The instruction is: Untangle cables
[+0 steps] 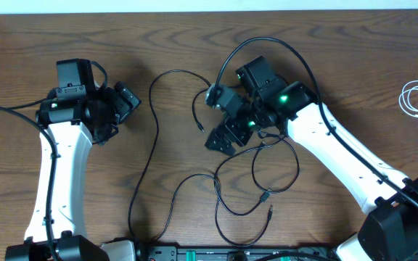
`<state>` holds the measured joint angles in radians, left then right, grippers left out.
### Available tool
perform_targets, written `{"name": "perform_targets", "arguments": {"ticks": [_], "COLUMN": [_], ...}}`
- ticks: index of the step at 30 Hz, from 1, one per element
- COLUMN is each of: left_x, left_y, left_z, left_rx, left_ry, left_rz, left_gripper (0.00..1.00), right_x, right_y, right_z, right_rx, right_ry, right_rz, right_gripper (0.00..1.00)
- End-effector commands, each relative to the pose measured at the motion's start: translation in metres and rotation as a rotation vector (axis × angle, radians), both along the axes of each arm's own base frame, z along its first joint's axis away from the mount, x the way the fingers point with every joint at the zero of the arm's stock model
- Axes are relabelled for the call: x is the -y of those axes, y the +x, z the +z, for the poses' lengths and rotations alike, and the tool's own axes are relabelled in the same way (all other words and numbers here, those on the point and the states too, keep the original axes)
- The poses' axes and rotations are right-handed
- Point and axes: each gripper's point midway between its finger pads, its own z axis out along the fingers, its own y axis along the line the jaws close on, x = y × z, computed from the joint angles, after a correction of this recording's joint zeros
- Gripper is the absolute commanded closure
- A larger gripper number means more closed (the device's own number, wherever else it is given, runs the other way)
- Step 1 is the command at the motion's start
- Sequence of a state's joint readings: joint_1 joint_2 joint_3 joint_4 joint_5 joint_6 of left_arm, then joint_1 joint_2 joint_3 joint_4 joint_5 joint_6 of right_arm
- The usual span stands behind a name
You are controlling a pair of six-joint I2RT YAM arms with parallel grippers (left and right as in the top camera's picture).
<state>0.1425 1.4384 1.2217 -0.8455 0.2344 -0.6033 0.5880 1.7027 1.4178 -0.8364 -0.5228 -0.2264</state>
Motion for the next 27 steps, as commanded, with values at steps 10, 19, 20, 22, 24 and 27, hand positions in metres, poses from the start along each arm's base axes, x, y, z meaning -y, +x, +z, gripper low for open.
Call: {"name": "perform_targets", "arguments": {"ticks": [10,19,20,22,24,27], "left_x": [-0.001,-0.001,-0.001,-0.001,-0.001,-0.001], "left_y": [0.001,0.001,0.001,0.001,0.001,0.001], "left_z": [0.0,0.0,0.0,0.0,0.0,0.0], "left_rx": [-0.002,-0.002,-0.002,-0.002,-0.002,-0.002], "left_ry": [-0.003,-0.003,-0.003,-0.003,-0.003,-0.003], "left_rz": [0.006,0.006,0.006,0.006,0.006,0.006], "left_gripper": [0.02,0.02,0.02,0.02,0.02,0.02], "right_x": [0.045,0.073,0.074,0.076,0.08,0.086], "right_y": [0.034,0.04,0.038,0.037,0.036,0.036], "right_z": [-0.029,-0.054,-0.058,-0.067,-0.077,-0.093], "right_rx": [0.197,0.252,0.249,0.246,0.242,0.237], "right_ry": [-0.284,-0.439,-0.44,-0.443,-0.445,-0.444], "right_rz": [-0.065,-0.085,-0.084,-0.086,-0.091,-0.113], "right_gripper": [0.47,0.5,0.5,0.49,0.48,0.46]}}
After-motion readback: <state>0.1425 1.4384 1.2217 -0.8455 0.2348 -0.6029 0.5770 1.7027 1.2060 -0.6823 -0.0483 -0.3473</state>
